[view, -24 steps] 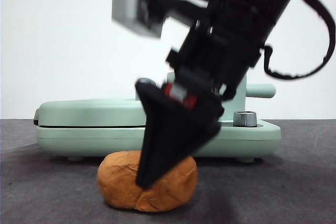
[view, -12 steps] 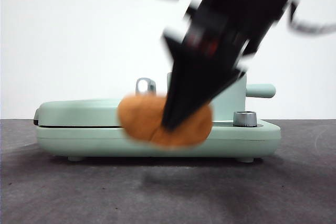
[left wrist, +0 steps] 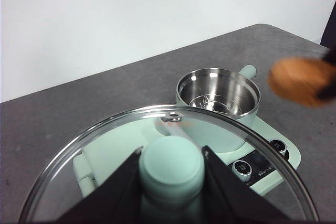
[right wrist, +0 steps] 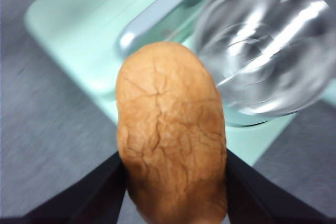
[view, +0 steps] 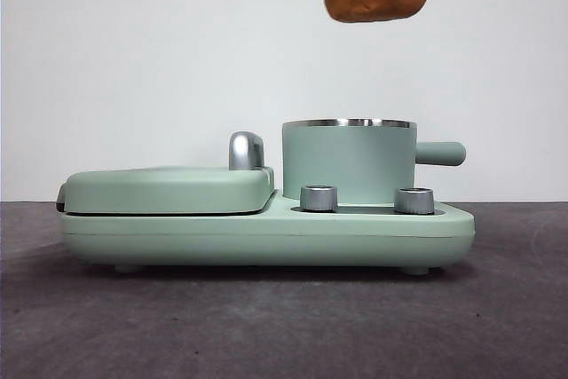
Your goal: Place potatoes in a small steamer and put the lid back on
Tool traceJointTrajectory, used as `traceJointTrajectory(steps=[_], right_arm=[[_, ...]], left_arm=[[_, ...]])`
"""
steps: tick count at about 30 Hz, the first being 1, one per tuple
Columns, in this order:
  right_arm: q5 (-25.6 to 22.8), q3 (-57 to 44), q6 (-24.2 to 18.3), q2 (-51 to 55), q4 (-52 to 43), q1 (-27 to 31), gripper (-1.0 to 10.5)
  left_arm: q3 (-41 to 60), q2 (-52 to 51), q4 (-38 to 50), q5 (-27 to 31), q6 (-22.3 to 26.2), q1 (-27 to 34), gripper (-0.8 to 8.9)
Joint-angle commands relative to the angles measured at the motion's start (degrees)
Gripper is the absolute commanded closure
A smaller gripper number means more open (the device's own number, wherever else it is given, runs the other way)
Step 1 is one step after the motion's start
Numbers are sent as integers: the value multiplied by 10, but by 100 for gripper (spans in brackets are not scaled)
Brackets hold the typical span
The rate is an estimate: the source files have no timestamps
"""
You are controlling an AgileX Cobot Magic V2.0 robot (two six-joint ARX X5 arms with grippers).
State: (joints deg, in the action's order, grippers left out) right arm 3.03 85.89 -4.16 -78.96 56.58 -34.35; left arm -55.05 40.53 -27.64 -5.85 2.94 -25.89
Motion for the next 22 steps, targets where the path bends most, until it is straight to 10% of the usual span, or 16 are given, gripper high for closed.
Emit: traceJointTrajectory(steps=[1, 22], right_arm=[[0, 64, 0, -60, 18, 23, 741], [0, 214, -39, -333, -37, 90, 741]], left_arm=[[-8, -1, 19, 1, 0, -2, 798], [-8, -1, 18, 1, 0, -2, 798]])
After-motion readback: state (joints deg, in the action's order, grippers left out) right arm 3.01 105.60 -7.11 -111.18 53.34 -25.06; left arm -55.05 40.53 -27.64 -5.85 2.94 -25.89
